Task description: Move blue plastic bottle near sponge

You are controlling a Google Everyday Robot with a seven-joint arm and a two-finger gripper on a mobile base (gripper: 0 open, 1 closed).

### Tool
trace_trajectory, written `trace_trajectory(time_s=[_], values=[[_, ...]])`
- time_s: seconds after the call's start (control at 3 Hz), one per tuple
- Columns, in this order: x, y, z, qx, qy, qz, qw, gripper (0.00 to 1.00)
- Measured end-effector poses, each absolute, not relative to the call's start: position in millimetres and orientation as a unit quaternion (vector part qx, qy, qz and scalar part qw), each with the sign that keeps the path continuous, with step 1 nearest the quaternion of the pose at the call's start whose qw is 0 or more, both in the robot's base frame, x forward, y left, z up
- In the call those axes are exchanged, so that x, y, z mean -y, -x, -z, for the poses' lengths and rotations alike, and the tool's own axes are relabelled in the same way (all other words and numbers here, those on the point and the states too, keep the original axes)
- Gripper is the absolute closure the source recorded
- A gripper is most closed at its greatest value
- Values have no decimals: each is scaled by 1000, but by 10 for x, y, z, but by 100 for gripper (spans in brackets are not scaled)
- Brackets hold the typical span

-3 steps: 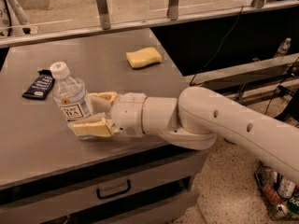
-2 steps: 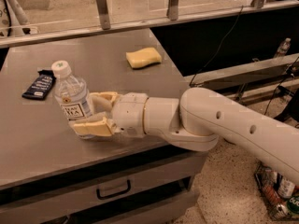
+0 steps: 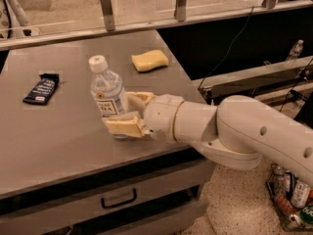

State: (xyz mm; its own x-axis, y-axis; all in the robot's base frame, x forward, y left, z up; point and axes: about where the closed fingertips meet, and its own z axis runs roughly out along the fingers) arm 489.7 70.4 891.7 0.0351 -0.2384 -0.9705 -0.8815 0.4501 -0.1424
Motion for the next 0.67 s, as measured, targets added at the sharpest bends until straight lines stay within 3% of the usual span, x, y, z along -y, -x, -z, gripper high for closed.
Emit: trace_trajectory(time_s=[0.67], values=[[255, -5210, -8814, -707, 311, -183, 608, 100]])
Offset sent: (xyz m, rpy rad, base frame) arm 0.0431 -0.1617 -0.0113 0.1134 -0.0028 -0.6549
